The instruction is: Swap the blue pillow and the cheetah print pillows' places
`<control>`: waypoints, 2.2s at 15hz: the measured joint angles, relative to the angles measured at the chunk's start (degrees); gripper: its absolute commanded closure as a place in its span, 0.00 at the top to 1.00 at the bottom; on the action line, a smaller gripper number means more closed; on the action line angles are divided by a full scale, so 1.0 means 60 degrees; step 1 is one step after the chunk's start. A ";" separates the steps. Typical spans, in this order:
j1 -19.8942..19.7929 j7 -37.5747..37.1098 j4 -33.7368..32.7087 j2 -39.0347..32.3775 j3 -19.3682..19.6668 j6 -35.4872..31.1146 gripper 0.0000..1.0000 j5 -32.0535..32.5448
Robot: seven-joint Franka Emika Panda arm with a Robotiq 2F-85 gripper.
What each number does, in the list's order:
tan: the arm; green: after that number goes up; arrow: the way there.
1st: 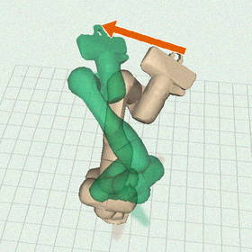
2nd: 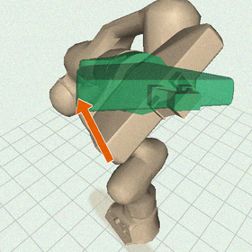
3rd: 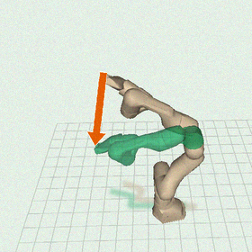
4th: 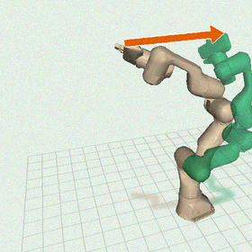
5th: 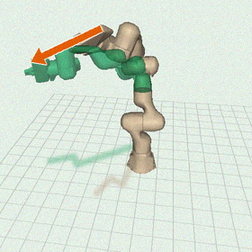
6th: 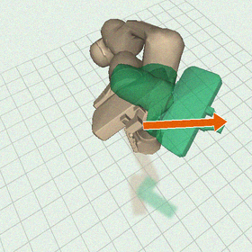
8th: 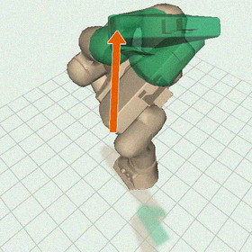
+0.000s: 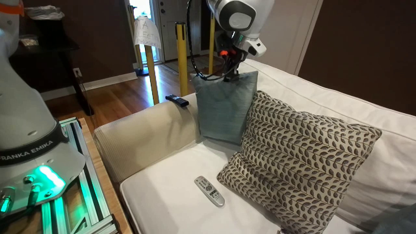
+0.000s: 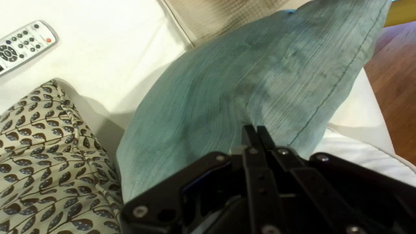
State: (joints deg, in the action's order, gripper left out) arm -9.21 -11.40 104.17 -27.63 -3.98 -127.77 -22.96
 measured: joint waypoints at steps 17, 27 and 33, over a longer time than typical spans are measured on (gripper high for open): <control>0.0287 0.0822 0.1534 0.2693 0.1036 0.3770 0.01 0.1638; -0.0002 -0.2486 0.2739 0.4830 0.2083 0.4512 0.01 0.1643; -0.0527 -0.2756 0.3124 0.5190 0.2514 0.4449 0.01 0.3089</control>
State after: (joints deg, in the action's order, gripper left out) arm -12.37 -27.94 122.92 3.51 11.11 -101.08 -4.43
